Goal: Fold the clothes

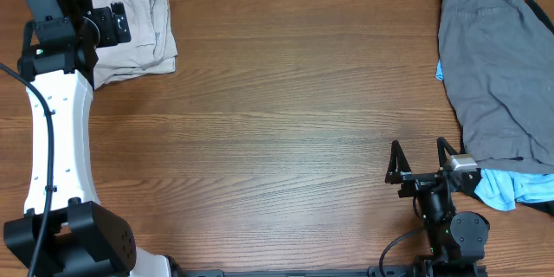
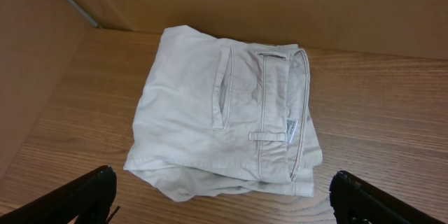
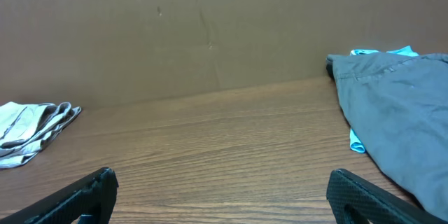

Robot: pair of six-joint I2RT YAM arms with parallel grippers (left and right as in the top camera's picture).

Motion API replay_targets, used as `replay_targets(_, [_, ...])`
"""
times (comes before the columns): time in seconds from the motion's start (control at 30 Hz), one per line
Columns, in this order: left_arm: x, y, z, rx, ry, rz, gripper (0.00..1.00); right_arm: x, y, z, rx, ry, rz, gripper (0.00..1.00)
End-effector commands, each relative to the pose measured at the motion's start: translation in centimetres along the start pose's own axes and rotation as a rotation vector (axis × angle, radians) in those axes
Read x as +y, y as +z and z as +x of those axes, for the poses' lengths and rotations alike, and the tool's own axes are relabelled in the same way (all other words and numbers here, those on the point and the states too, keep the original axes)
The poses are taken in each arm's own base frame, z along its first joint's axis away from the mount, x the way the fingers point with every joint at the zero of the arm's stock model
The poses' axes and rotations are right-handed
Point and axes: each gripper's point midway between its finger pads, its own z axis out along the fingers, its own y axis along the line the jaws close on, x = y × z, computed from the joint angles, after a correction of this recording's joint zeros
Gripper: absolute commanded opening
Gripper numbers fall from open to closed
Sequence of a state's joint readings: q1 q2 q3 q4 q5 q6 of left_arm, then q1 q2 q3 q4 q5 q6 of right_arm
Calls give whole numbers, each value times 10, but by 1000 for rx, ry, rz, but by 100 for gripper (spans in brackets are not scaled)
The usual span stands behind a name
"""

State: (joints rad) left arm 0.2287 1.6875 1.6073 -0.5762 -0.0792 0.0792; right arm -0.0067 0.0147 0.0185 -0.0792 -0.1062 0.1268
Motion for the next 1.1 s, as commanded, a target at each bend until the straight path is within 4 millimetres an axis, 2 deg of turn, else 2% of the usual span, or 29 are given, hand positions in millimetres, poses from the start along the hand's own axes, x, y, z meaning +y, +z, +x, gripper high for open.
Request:
replay_targets(0.0, [0, 1, 0, -2, -16, 1, 100, -1, 0, 1, -8, 3, 3, 100])
replay_targets(0.17, [-2, -2, 0, 0, -13, 4, 100, -1, 0, 1, -8, 3, 4, 100])
replay_targets(0.23, [-15, -33, -4, -10, 7, 31, 100, -1, 0, 1, -8, 3, 3, 100])
replay_targets(0.4, [-36, -92, -18, -80, 39, 79, 100, -1, 0, 1, -8, 3, 3, 100])
replay_targets(0.43, [-36, -123, -25, -130, 38, 91, 100, -1, 0, 1, -8, 3, 3, 100])
replay_targets(0.5, [-41, -150, -20, -141, 4, 150, 100, -1, 0, 1, -8, 3, 4, 100])
replay_targets(0.57, [-44, -165, -12, -151, -55, 186, 100, -1, 0, 1, -8, 3, 4, 100])
replay_targets(0.7, [-45, -169, 10, -214, -200, 206, 100, -1, 0, 1, -8, 3, 4, 100])
replay_targets(0.83, [-58, -167, 36, -363, -213, 292, 100, -1, 0, 1, -8, 3, 3, 100])
replay_targets(1.07, [-65, -160, 122, -533, -203, 333, 100, -1, 0, 1, -8, 3, 4, 100])
